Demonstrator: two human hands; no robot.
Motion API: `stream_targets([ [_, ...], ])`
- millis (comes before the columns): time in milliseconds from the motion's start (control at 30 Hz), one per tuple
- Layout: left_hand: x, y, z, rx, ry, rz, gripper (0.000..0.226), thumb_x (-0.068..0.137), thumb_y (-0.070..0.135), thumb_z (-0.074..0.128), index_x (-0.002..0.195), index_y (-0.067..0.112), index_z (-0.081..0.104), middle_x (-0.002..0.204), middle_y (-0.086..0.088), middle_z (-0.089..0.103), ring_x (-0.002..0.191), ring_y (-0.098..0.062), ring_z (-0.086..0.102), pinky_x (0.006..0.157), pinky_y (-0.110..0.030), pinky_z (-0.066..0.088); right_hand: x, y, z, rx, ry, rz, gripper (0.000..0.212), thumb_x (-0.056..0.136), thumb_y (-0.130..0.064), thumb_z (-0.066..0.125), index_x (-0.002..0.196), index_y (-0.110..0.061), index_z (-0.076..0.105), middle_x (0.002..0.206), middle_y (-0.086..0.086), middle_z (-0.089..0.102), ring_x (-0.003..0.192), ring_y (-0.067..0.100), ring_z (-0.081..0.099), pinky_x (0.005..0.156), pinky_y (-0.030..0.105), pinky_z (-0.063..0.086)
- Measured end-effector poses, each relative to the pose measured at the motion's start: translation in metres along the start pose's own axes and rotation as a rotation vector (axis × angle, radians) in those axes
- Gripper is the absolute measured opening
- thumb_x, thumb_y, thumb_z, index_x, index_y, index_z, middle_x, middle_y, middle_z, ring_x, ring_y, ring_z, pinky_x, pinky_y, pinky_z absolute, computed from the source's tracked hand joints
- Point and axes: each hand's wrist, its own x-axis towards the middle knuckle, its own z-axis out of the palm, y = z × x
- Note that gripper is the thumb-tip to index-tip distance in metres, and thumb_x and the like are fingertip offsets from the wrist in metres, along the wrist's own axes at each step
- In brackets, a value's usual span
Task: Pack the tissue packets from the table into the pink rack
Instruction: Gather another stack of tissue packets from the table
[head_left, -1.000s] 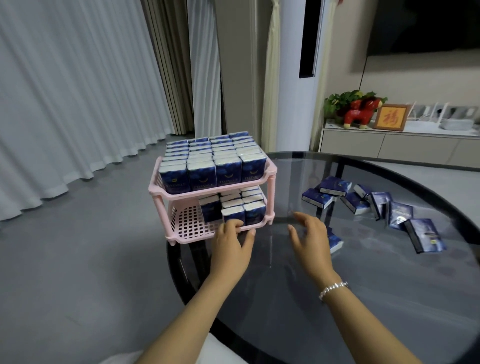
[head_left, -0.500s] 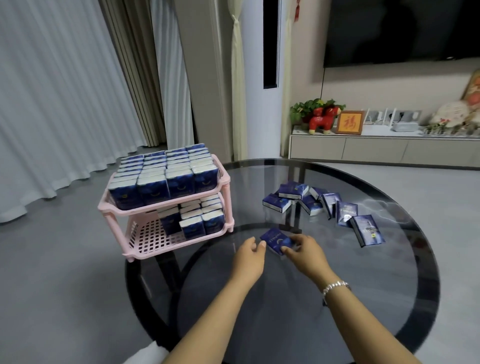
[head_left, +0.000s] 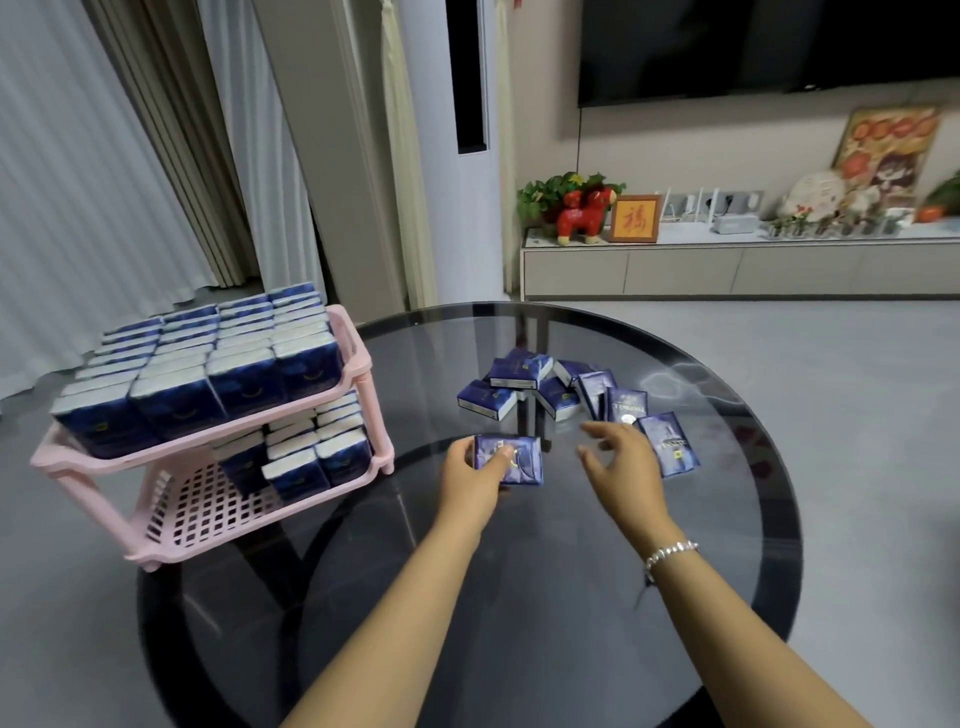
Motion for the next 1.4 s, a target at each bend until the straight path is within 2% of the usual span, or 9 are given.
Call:
stream_targets([
  [100,0.0,0.002,0.017,-0.145,-0.018,-0.065,0.025,0.087,0.015,0.067,0.107,0.008,0.053,0.105,-0.009,0.063,0.083,-0.017,0.065,0.075,-0.034,0.059,0.014,0.019,-0.015,-0.155,0.14,0.044,0.035,0.083,-0.018,0.066,0.117,-0.014,0.062,0.119,0.009,0.056,0.114,0.03,0.043,0.097,0.038,0.032],
  [233,-0.001,-0.004,0.033,-0.167,-0.017,-0.08,0.033,0.083,0.017,0.071,0.11,0.012,0.052,0.108,-0.005,0.06,0.092,-0.02,0.063,0.084,-0.037,0.056,0.025,0.041,-0.028,-0.268,0.083,0.185,0.05,0.087,-0.028,0.061,0.134,-0.015,0.046,0.141,0.01,0.041,0.128,0.033,0.031,0.106,0.043,0.025],
  [400,-0.004,-0.009,0.039,-0.176,-0.075,-0.066,0.022,0.084,0.019,0.07,0.103,0.022,0.059,0.102,-0.002,0.066,0.095,-0.023,0.067,0.089,-0.044,0.055,0.025,0.058,-0.029,-0.145,0.04,0.175,0.053,0.085,-0.029,0.064,0.134,-0.016,0.046,0.13,0.009,0.055,0.118,0.03,0.051,0.101,0.044,0.039],
  [633,-0.009,-0.009,0.023,-0.168,-0.084,-0.02,0.021,0.09,0.017,0.063,0.111,0.018,0.062,0.103,-0.009,0.067,0.072,-0.014,0.066,0.055,-0.023,0.055,0.002,0.043,-0.029,0.26,-0.051,0.116,0.075,0.07,-0.026,0.081,0.134,-0.015,0.045,0.124,-0.001,0.049,0.112,0.013,0.052,0.093,0.024,0.044],
  [800,-0.014,-0.003,0.007,-0.076,-0.182,-0.015,0.02,0.097,0.027,0.051,0.109,0.017,0.064,0.104,-0.008,0.066,0.079,-0.016,0.063,0.056,-0.025,0.056,-0.004,0.021,-0.031,0.279,-0.231,-0.079,0.066,0.063,-0.029,0.084,0.122,-0.025,0.056,0.109,-0.016,0.055,0.101,0.0,0.054,0.088,0.012,0.042],
  [1000,-0.022,0.006,-0.002,-0.065,-0.341,-0.068,0.042,0.087,0.051,0.054,0.106,0.015,0.065,0.097,-0.009,0.071,0.083,-0.021,0.066,0.058,-0.027,0.052,-0.006,0.002,-0.028,0.219,-0.49,-0.205,0.069,0.061,-0.027,0.085,0.123,-0.032,0.055,0.116,-0.017,0.056,0.109,0.002,0.052,0.09,0.004,0.037],
  [1167,-0.023,0.0,-0.003,-0.019,-0.357,-0.017,0.023,0.091,0.032,0.06,0.105,0.014,0.062,0.103,-0.015,0.068,0.082,-0.019,0.063,0.059,-0.026,0.052,-0.007,-0.002,-0.025,0.187,-0.582,-0.198,0.074,0.063,-0.028,0.084,0.128,-0.039,0.05,0.123,-0.021,0.051,0.112,-0.007,0.047,0.087,0.0,0.035],
  [1300,-0.022,-0.007,-0.004,-0.056,-0.247,0.022,0.013,0.096,0.024,0.053,0.105,0.016,0.057,0.102,-0.008,0.067,0.079,-0.015,0.064,0.055,-0.021,0.052,0.0,0.004,-0.025,0.18,-0.395,-0.119,0.058,0.073,-0.037,0.075,0.127,-0.037,0.052,0.115,-0.027,0.049,0.103,0.0,0.047,0.079,0.01,0.039],
  [1400,-0.02,-0.013,-0.005,-0.097,-0.185,0.018,0.009,0.098,0.022,0.047,0.101,0.018,0.054,0.095,-0.003,0.064,0.075,-0.012,0.062,0.059,-0.023,0.052,0.011,0.02,-0.018,0.123,-0.081,-0.042,0.038,0.082,-0.029,0.069,0.119,-0.021,0.061,0.115,-0.004,0.057,0.105,0.013,0.05,0.086,0.022,0.043],
])
